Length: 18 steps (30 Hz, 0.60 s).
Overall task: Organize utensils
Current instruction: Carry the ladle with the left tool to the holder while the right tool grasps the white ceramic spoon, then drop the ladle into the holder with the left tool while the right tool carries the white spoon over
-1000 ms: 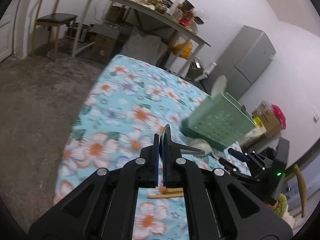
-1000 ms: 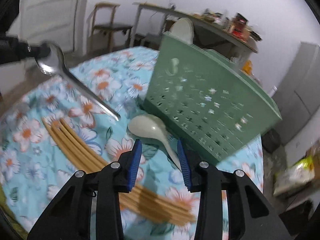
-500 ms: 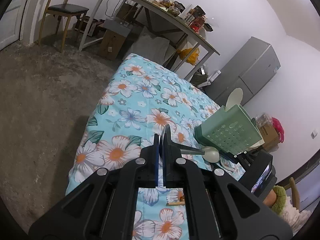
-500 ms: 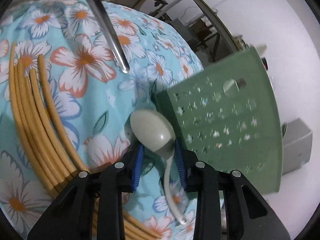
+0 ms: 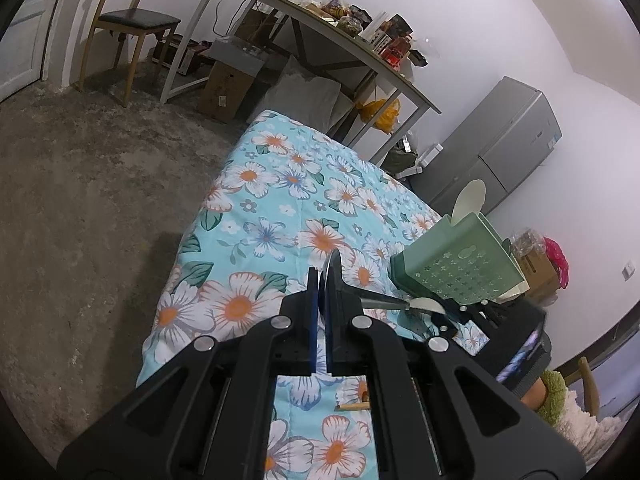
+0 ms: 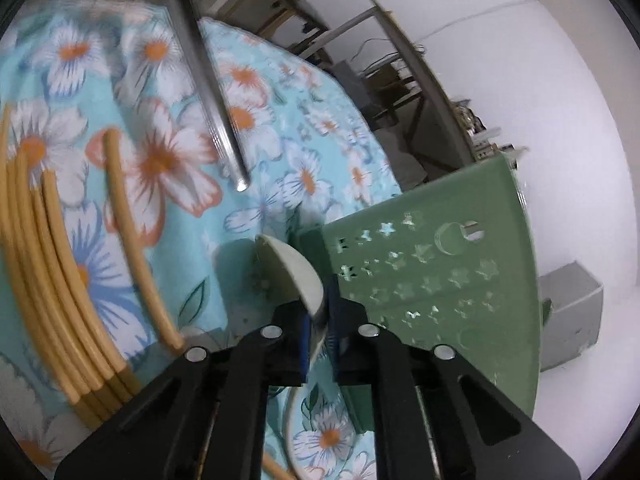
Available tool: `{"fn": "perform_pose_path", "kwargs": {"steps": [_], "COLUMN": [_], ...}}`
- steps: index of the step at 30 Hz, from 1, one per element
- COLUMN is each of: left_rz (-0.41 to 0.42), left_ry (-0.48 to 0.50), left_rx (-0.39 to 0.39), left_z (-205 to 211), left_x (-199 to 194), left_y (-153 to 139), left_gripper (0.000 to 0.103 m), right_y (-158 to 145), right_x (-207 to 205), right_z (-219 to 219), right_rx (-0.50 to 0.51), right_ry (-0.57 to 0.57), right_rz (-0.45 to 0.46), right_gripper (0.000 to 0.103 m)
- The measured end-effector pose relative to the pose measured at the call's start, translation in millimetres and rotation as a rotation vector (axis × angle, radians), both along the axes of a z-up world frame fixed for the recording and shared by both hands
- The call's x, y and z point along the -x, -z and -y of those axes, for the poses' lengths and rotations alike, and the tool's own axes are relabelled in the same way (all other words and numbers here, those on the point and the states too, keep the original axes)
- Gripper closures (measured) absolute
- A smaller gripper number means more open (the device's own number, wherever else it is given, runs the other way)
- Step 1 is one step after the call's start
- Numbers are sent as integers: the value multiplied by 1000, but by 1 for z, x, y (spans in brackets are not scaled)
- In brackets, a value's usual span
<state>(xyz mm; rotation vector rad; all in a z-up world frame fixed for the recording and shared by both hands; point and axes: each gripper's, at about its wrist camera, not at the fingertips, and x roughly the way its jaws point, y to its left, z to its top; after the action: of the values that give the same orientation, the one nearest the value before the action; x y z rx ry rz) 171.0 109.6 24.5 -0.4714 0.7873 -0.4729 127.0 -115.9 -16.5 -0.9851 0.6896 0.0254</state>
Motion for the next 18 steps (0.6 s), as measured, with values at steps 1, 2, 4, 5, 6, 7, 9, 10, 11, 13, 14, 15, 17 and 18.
{"fn": "perform_pose_path", "kwargs": {"steps": [1,2,4,5,6,7,9,10,11,13,14,15,17,18], "left_rz": [3,5,11,15,19,27,41,46,54,75,86,102,149,184], "left_ry": [-2,-4,-6,-6,-5,-4,-2,-2,-1,0,2,3,9,16], "left_rx": [0,1,2,3,3,4,5,7,11,22,25,30,44,52], "left_z": [0,0,0,1,2,3,5,6,7,9,9,11,14,17], "left_x": [0,2,4,6,7,8,11,12,14,16,17,18,22,24], "left_y": [-1,-1,-4,-6,-8,-11,-16,-18,-22,-31,-35,-40,-56,-67], "left_gripper": [102,102,102,102,102,102,102,102,102,102,102,102,102,102], "right_y": [-7,-12,-25,-36,-44,-54,-67,-80,-87,-106,-111,-118,-134,-138], "right_x": [4,7,15,20,24,29,33,39,42,52,56,60,68,71], "right_z": [2,4,10,15,19,23,32,41,47,64,72,81,100,107], "right_rx": [-22,-38,-93,-136,-167,-200,-256,-315,-348,-447,-481,-521,-617,-647], "right_ry": [10,17,38,54,67,83,113,142,159,208,226,247,293,306], "right_rz": [21,33,56,72,90,114,145,170,182,226,239,256,295,309], "right_gripper": [96,96,96,97,97,97,97,97,97,97,97,97,97,97]}}
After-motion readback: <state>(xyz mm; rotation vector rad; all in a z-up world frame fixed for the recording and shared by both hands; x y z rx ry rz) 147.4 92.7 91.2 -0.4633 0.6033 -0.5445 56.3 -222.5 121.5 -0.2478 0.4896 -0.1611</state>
